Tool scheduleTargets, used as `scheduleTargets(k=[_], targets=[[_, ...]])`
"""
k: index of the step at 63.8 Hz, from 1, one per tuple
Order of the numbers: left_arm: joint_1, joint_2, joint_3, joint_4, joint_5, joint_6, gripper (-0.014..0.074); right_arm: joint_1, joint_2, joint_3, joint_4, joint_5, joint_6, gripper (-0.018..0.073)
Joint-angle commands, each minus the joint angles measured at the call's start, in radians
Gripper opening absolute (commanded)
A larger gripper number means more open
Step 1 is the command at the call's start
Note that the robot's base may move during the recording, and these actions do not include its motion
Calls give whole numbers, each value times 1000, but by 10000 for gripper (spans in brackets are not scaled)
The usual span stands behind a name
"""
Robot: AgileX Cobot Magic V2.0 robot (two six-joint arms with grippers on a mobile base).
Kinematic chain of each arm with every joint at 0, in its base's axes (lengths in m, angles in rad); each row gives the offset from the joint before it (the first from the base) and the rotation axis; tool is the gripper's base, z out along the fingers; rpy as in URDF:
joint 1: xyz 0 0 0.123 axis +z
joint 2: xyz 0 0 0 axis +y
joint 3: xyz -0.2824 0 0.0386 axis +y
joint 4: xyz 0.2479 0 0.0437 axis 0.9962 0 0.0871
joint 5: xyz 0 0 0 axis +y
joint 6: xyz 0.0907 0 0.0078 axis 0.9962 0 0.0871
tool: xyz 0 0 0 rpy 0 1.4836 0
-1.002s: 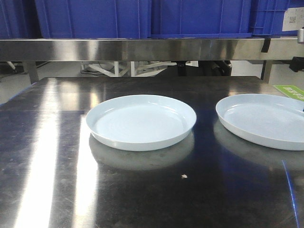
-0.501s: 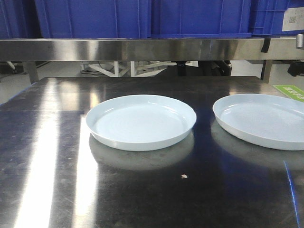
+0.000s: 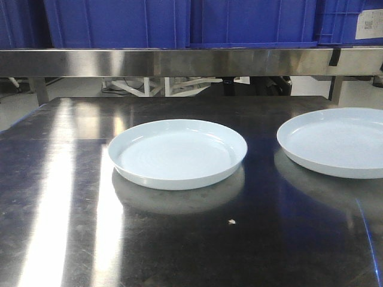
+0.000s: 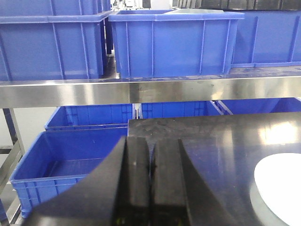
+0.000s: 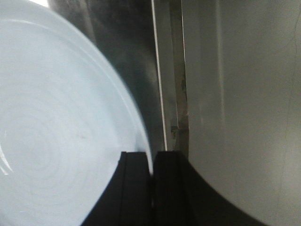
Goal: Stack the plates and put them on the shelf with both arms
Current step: 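Grasp the rim of the second white plate with the right gripper and lift, then lower the held plate onto the centered plate with the right gripper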
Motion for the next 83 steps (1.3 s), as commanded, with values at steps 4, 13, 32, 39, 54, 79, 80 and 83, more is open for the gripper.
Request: scheduleTargets(k=[4, 13, 32, 39, 54, 79, 80, 83], targets=[[1, 7, -28, -1, -92, -3, 80, -6, -91, -30, 76, 10, -16, 49], [1, 7, -28, -1, -92, -3, 80, -1, -128, -30, 134, 18, -16, 49], [1, 7, -28, -1, -92, -3, 80, 123, -169, -30, 241, 4, -16, 49], [1, 7, -28, -1, -92, -3, 80, 208, -164, -30, 262, -50, -7, 49], [1, 7, -28, -1, -92, -3, 80, 383, -107, -30, 267, -179, 75, 49], [1, 7, -28, -1, -92, -3, 80, 495, -5, -30, 278, -279, 118, 49], [1, 7, -28, -1, -92, -3, 80, 495, -2, -30, 278, -279, 118, 49], [1, 7, -28, -1, -92, -3, 80, 496, 3, -30, 278, -281, 118, 49]])
